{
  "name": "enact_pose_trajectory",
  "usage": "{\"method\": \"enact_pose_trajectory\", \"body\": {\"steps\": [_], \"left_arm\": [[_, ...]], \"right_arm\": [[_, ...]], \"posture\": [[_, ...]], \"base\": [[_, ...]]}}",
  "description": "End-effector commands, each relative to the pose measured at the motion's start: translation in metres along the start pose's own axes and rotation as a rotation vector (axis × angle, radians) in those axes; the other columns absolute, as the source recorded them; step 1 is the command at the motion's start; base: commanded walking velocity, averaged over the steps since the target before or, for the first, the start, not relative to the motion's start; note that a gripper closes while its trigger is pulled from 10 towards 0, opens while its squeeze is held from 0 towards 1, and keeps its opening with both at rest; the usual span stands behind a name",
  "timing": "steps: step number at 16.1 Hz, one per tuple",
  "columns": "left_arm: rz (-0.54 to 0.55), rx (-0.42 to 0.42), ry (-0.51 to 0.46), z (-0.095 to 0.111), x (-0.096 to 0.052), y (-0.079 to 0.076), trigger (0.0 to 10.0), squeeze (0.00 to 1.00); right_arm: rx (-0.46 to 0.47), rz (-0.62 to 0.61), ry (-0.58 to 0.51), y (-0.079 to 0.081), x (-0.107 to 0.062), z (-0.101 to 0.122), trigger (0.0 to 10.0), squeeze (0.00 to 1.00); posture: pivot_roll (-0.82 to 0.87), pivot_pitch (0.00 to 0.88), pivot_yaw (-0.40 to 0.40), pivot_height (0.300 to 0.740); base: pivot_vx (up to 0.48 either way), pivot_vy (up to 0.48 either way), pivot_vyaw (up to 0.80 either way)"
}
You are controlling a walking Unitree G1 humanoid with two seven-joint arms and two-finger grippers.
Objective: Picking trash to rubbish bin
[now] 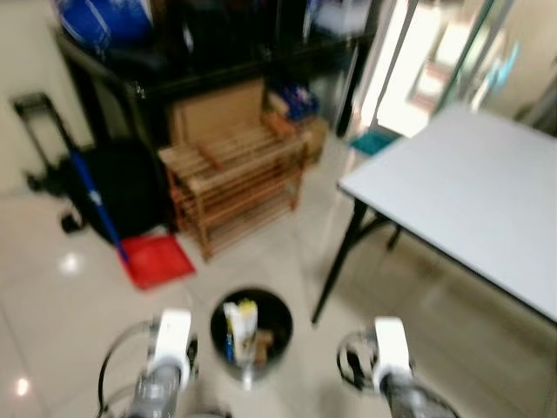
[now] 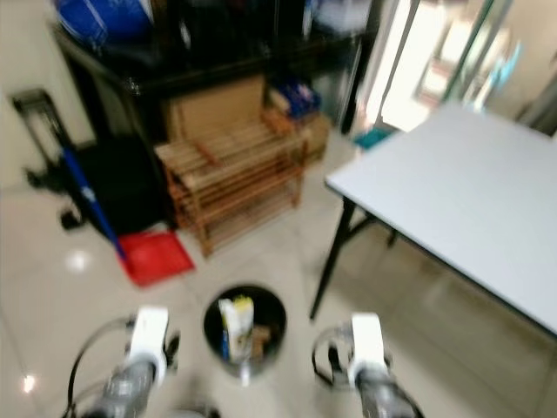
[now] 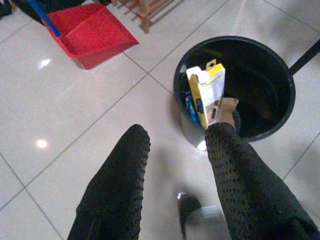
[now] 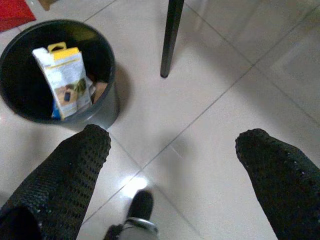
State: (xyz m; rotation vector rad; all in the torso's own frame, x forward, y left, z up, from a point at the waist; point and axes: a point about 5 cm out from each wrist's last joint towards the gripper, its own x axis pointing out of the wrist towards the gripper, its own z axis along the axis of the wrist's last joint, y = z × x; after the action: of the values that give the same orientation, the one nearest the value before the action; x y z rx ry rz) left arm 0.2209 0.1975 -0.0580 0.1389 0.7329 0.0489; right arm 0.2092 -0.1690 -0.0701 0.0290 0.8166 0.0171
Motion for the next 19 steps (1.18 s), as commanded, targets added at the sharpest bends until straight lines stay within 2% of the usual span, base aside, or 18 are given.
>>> {"method": "enact_pose_trajectory", "body": {"steps": [1, 8, 11, 13, 15, 19], "left_arm": [[-0.002, -0.001, -0.043, 0.0149, 0.0038, -0.0002, 10.0, 0.0], [0.001, -0.007, -0.041, 0.0142, 0.0036, -0.0001, 10.0, 0.0], [0.016, 0.006, -0.029, 0.0133, 0.0038, 0.0008, 10.0, 0.0], [0.007, -0.024, -0.041, 0.0146, 0.0038, -0.0005, 10.0, 0.0], [0.01, -0.02, -0.041, 0.0149, 0.0039, 0.0, 10.0, 0.0], [0.016, -0.02, -0.04, 0.0143, 0.0037, 0.001, 10.0, 0.0]], "right_arm": [[0.0, -0.007, 0.005, -0.0022, -0.0002, -0.0006, 10.0, 0.0], [0.006, -0.002, 0.0, -0.0016, -0.0001, 0.0002, 10.0, 0.0], [0.006, 0.004, 0.0, -0.0004, 0.0001, 0.0004, 10.0, 0.0], [0.009, 0.012, -0.005, 0.0019, 0.0006, 0.0019, 10.0, 0.0], [0.014, 0.016, -0.005, 0.0027, 0.0011, 0.0032, 10.0, 0.0], [0.007, 0.026, 0.004, 0.0036, 0.0014, 0.0032, 10.0, 0.0]], "posture": [[0.01, 0.018, -0.084, 0.74], [0.01, 0.032, -0.086, 0.74], [0.01, 0.037, -0.089, 0.74], [0.01, 0.039, -0.09, 0.74], [0.01, 0.039, -0.092, 0.74], [0.01, 0.038, -0.093, 0.74]], "base": [[-0.277, 0.0, 0.0], [-0.278, 0.0, 0.0], [0.0, 0.0, 0.0], [0.0, 0.0, 0.0], [0.0, 0.0, 0.0], [0.0, 0.0, -0.8]]}}
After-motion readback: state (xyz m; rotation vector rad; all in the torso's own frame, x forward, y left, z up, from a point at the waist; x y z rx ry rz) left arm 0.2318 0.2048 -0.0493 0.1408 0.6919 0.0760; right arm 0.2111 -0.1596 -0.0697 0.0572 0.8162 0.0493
